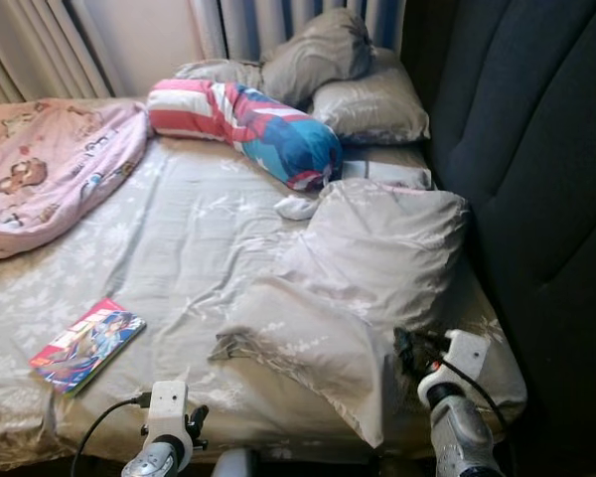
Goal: Clean up the room
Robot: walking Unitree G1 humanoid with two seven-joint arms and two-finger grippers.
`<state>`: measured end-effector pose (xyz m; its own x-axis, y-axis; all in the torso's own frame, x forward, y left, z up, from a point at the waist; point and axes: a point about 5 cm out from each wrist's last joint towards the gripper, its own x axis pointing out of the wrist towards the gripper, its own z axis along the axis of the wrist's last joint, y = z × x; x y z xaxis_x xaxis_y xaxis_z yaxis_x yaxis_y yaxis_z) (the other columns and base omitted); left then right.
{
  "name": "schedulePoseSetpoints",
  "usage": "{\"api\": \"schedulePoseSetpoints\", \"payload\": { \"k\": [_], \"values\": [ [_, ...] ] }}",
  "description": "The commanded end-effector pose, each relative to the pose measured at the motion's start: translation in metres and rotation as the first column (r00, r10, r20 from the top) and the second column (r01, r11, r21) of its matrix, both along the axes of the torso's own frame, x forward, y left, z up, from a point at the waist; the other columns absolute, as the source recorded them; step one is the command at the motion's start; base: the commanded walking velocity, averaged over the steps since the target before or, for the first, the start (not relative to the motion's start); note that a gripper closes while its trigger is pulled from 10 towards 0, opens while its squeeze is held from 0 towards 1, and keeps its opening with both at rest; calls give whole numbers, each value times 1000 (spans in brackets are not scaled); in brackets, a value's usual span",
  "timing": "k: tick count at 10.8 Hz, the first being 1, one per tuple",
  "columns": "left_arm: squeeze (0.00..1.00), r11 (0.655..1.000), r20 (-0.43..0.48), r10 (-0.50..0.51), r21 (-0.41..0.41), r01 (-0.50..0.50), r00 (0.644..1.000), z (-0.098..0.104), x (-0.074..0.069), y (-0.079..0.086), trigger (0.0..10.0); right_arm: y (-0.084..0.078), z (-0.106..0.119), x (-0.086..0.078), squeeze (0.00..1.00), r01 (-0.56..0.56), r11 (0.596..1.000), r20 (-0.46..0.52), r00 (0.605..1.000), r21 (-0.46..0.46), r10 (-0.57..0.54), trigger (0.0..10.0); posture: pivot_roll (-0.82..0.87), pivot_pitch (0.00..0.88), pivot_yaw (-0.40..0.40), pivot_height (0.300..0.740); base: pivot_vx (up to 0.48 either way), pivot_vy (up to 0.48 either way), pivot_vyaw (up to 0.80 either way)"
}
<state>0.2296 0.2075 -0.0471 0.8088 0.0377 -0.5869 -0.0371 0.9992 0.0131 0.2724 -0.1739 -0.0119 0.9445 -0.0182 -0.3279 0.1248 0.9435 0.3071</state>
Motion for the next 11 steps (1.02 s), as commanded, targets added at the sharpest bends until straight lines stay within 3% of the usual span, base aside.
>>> {"api": "schedulePoseSetpoints", "payload": {
  "k": [1, 2, 3, 5, 6, 8, 11],
  "values": [
    [0, 1000, -37, -12, 15, 13, 999, -5, -7, 4, 10000, 3, -3, -1, 0, 21, 999, -27, 999, 50, -19, 10000, 69, 75, 59, 653, 0, 0, 0],
    [0, 1000, -44, -14, 21, 15, 999, -6, -10, 6, 10000, 7, 0, 5, 0, 28, 993, -24, 999, 113, -26, 10000, 75, 77, 63, 653, 0, 0, 0],
    [0, 999, -58, -29, 37, 31, 998, -7, -13, 8, 10000, 13, 5, 10, 1000, -10, 994, -5, 1000, 105, 11, 10000, 74, 76, 65, 653, 0, 0, 0],
    [0, 998, -74, -39, 43, 42, 997, -10, -18, 8, 10000, 18, 5, 14, 1000, 4, 992, -45, 999, 129, 2, 10000, 84, 78, 66, 653, 0, 0, 0],
    [0, 998, -78, -44, 44, 47, 996, -11, -20, 8, 10000, 20, 2, 13, 8, 5, 988, -71, 997, 157, 7, 10000, 85, 78, 69, 653, 0, 0, 0],
    [0, 997, -82, -50, 51, 54, 995, -11, -21, 9, 10000, 29, -4, 8, 0, -80, 992, -131, 987, 95, 92, 10000, 85, 79, 71, 653, 0, 0, 0],
    [0, 997, -81, -56, 54, 60, 995, -12, -21, 10, 10000, 37, -18, -5, 0, -117, 984, -219, 965, 131, 144, 10000, 97, 85, 79, 653, 0, 0, 0]
  ]
}}
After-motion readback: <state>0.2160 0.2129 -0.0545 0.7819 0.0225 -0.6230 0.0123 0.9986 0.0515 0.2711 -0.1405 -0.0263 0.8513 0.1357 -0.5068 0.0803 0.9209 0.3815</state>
